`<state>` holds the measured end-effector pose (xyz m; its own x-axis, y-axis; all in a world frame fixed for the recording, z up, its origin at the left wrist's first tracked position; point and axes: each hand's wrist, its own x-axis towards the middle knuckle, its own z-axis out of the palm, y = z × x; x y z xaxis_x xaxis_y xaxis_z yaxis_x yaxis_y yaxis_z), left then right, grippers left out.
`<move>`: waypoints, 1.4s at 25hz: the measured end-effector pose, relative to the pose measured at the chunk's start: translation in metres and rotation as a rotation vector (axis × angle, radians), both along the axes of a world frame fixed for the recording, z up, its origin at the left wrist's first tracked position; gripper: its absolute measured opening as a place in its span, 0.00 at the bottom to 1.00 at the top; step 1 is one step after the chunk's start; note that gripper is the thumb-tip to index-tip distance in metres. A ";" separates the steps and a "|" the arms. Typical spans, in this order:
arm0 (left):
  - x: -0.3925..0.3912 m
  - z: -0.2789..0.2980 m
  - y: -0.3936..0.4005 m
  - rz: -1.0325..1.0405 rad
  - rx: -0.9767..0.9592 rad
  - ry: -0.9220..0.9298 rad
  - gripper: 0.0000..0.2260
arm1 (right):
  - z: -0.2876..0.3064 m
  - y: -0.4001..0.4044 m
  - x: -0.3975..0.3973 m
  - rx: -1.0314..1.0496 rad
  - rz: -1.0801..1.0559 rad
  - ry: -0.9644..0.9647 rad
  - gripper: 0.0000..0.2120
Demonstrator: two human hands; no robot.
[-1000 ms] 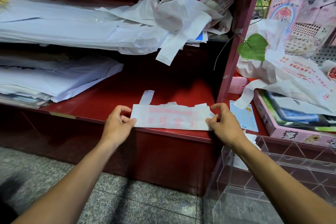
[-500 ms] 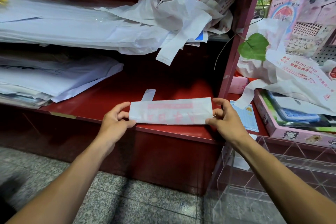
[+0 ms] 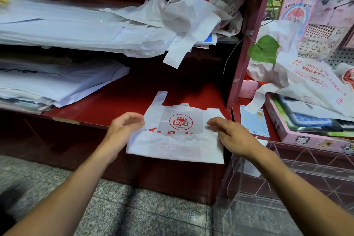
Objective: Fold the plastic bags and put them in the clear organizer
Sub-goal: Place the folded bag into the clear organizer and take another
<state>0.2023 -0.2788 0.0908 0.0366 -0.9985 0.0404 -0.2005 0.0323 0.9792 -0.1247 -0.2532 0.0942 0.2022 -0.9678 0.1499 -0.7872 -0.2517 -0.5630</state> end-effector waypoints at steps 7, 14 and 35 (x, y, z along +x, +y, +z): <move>-0.009 -0.008 0.003 -0.377 -0.249 -0.850 0.36 | 0.008 -0.002 0.026 0.097 -0.099 0.402 0.18; -0.007 -0.017 0.001 -0.187 -0.234 -0.809 0.20 | 0.021 0.001 0.034 0.215 -0.222 0.065 0.29; 0.024 -0.026 -0.025 -0.105 -0.200 -0.474 0.29 | 0.001 -0.003 0.003 -0.104 -0.019 0.265 0.12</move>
